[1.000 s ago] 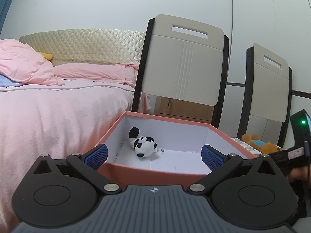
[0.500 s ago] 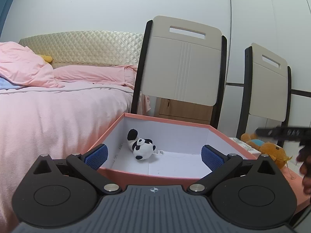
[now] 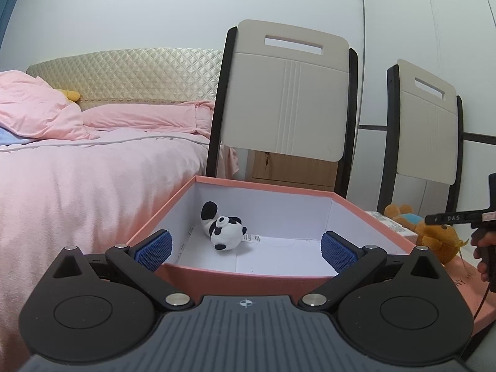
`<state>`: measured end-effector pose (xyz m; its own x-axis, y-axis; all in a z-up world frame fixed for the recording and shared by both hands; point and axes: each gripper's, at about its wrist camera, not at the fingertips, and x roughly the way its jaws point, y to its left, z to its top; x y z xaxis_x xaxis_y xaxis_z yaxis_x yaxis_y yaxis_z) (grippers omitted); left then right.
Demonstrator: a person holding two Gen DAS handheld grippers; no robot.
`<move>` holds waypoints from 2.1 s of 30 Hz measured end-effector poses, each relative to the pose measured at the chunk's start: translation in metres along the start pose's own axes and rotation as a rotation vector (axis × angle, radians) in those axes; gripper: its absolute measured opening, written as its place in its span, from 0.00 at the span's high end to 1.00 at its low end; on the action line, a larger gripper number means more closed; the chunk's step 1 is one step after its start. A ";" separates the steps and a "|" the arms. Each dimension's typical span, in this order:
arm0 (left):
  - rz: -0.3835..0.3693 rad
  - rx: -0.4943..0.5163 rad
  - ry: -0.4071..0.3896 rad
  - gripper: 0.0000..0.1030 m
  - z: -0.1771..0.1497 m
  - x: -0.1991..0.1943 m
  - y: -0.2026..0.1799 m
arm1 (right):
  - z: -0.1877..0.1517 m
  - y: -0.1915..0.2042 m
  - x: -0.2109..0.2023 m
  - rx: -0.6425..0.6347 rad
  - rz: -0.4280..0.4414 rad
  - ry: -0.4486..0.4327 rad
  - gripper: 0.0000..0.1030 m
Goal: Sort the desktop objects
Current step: 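Close the right tool on the brown teddy bear's head, then carry the teddy bear into the box and open the right tool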
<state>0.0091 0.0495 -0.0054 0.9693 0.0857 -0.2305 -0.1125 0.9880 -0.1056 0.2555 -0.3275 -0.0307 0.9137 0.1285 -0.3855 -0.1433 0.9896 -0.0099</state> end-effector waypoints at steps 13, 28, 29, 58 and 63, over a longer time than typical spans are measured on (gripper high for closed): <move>-0.025 -0.017 -0.004 0.00 0.001 -0.001 0.002 | -0.005 -0.019 0.031 0.049 0.041 0.193 0.33; -0.046 -0.062 -0.040 0.00 0.010 -0.011 0.008 | 0.067 0.008 -0.034 0.116 0.016 0.179 0.40; -0.044 -0.066 -0.040 0.00 0.011 -0.011 0.008 | 0.077 0.016 -0.040 0.101 0.030 0.168 0.40; -0.023 -0.086 -0.018 0.00 0.007 -0.006 0.015 | 0.056 0.270 0.100 -0.237 0.315 0.535 0.37; -0.024 -0.089 -0.014 0.00 0.007 -0.006 0.016 | 0.050 0.272 0.112 -0.237 0.323 0.574 0.30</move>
<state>0.0034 0.0654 0.0008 0.9747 0.0649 -0.2138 -0.1080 0.9745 -0.1966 0.3375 -0.0411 -0.0304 0.4755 0.2954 -0.8286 -0.5129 0.8584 0.0117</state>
